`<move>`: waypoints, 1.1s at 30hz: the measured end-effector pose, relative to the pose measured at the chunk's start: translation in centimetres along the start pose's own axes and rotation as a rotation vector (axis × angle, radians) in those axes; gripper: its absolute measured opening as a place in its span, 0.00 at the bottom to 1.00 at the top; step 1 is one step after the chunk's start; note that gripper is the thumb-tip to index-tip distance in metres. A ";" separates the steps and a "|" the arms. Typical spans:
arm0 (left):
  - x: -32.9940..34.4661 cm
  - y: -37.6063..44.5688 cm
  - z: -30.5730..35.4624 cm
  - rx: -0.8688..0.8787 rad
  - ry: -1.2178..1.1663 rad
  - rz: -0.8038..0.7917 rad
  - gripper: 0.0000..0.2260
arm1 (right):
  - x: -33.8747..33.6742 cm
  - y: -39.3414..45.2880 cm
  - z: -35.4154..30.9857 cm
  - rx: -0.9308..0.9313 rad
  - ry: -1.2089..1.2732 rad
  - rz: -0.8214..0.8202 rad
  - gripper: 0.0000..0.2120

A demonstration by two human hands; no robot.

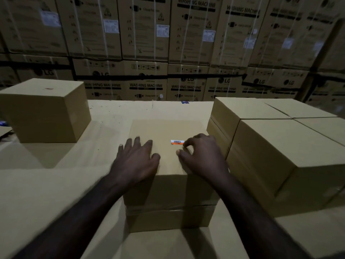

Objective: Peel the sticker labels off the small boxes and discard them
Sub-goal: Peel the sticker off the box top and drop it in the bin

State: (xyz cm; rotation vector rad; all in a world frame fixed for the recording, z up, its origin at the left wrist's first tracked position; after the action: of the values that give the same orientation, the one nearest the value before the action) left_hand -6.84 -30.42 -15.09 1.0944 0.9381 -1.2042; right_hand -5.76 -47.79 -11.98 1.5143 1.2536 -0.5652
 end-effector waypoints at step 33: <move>1.5 0.7 -0.2 0.058 0.030 -0.020 0.28 | 1.5 1.8 -0.3 0.015 0.478 -0.126 0.10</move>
State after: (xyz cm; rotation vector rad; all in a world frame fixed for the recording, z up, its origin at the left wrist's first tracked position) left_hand -5.90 -30.55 -16.52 1.1543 0.9440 -1.2404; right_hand -3.71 -46.79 -12.42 1.6476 1.7208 -0.2976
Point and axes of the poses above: each hand's wrist, its own y-axis towards the middle knuckle, its own x-axis out of the palm, z = x × y, the point moved 9 cm from there along y, towards the middle knuckle, and after that the axes turned 6 degrees about z, right-handed, at the moved point
